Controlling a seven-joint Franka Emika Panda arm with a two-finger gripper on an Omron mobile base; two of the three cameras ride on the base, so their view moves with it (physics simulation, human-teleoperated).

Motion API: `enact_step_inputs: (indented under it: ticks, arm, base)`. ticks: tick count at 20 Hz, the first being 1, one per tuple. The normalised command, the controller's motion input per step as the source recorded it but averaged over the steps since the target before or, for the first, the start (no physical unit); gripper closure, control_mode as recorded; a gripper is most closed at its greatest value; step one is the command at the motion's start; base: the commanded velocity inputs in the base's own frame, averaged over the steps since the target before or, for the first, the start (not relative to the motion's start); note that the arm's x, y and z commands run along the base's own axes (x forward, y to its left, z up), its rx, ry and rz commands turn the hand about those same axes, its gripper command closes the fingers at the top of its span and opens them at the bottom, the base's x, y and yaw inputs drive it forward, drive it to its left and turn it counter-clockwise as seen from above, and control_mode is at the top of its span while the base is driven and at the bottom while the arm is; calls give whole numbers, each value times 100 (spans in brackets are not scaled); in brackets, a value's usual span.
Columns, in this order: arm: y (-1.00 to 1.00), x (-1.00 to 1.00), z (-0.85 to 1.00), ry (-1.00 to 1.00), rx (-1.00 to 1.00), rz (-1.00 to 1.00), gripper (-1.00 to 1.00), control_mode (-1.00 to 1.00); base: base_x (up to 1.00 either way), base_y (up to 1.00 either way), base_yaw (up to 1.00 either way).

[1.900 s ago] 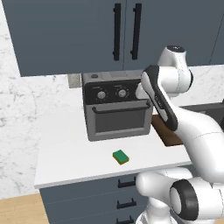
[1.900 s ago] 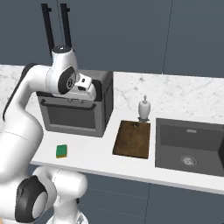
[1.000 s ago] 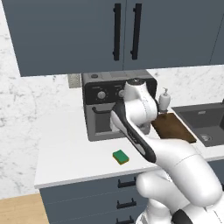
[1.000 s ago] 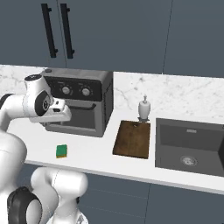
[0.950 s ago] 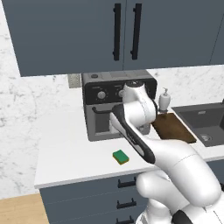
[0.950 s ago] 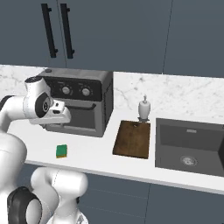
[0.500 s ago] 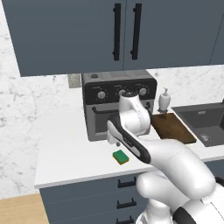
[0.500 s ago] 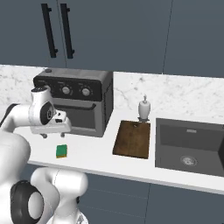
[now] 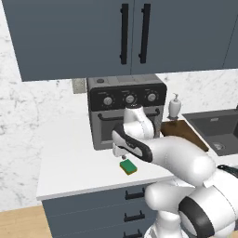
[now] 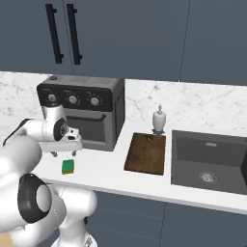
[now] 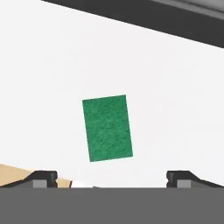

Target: Pick up the sponge from the counter and clean the cutting board by briefly scrubbing or pressing down on the cutting board. Once finished, release the sponge.

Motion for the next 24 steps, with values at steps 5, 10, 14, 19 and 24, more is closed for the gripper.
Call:
enact_step_inputs:
  ticks: [5,10,14,19,24]
  arm:
    - [18,6,-47,5,0,4,-100,-100]
    - [3,0,-27,0,0,0,-100,-100]
    - [0,0,-18,1,0,5,-100,-100]
    - [-2,0,-20,0,0,6,-100,-100]
    - [-6,0,-18,0,0,3,-100,-100]
  base:
    - [0,0,0]
    - [0,0,0]
    - [0,0,0]
    - [0,0,0]
    - [0,0,0]
